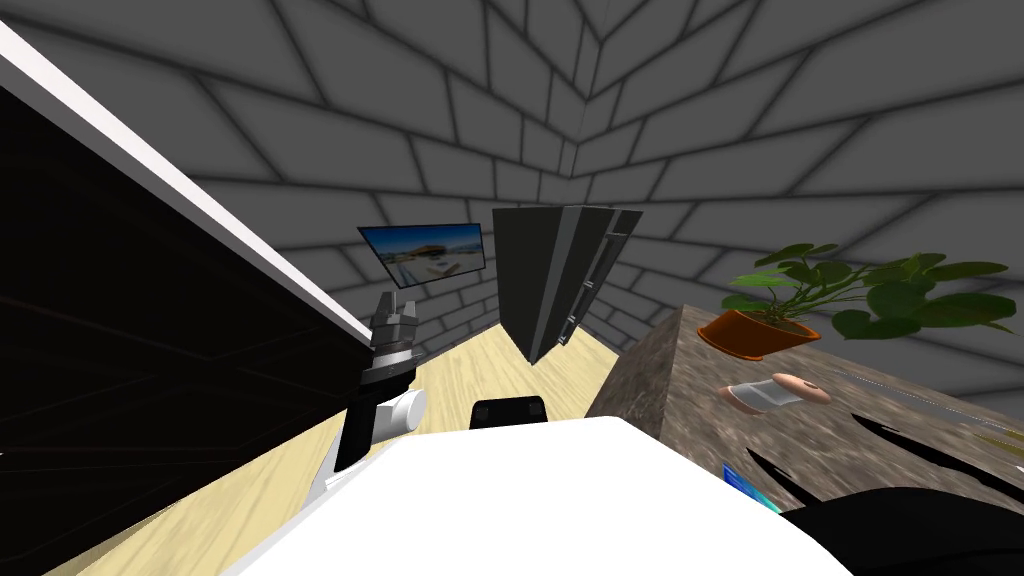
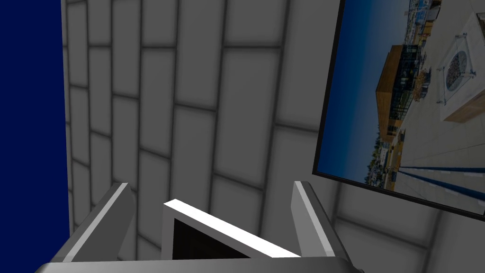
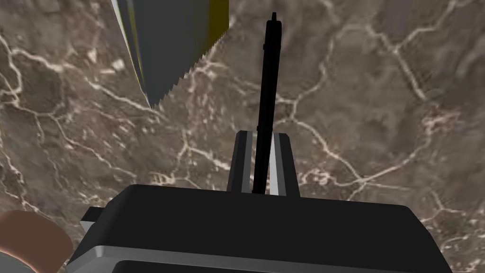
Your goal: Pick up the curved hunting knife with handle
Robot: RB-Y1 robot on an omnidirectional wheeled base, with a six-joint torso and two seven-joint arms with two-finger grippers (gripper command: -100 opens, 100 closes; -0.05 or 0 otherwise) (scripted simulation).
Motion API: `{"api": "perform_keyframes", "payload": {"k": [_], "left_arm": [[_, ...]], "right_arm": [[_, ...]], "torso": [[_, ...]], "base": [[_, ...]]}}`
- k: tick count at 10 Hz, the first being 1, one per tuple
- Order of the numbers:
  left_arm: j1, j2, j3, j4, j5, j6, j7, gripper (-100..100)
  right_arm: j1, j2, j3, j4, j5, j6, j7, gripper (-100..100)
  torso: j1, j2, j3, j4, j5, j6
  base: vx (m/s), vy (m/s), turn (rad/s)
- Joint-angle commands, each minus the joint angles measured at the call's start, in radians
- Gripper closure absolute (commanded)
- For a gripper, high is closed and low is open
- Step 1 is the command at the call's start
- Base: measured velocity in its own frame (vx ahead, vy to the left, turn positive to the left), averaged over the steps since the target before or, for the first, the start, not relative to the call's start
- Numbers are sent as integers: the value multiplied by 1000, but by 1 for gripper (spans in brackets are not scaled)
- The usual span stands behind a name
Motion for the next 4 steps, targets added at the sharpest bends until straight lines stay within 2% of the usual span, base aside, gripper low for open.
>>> {"api": "perform_keyframes", "payload": {"k": [1, 2, 3, 4], "left_arm": [[0, 0, 0, 0, 0, 0, 0, 0], [0, 0, 0, 0, 0, 0, 0, 0], [0, 0, 0, 0, 0, 0, 0, 0], [0, 0, 0, 0, 0, 0, 0, 0]], "right_arm": [[18, -30, -9, -23, -12, -5, -5, 100], [18, -43, -10, -25, -14, -14, -7, 100], [13, -30, -8, -14, -10, -12, -1, 100], [14, -33, -8, -16, -11, -12, -2, 0]], "torso": [[0, 0, 0, 0, 0, 0], [1, 0, 0, 0, 1, 1], [2, 0, 0, 0, 1, 1], [1, 0, 0, 0, 0, 0]], "base": [[0, 11, -51], [-3, 24, -60], [-2, 11, -10], [0, 0, 0]]}}
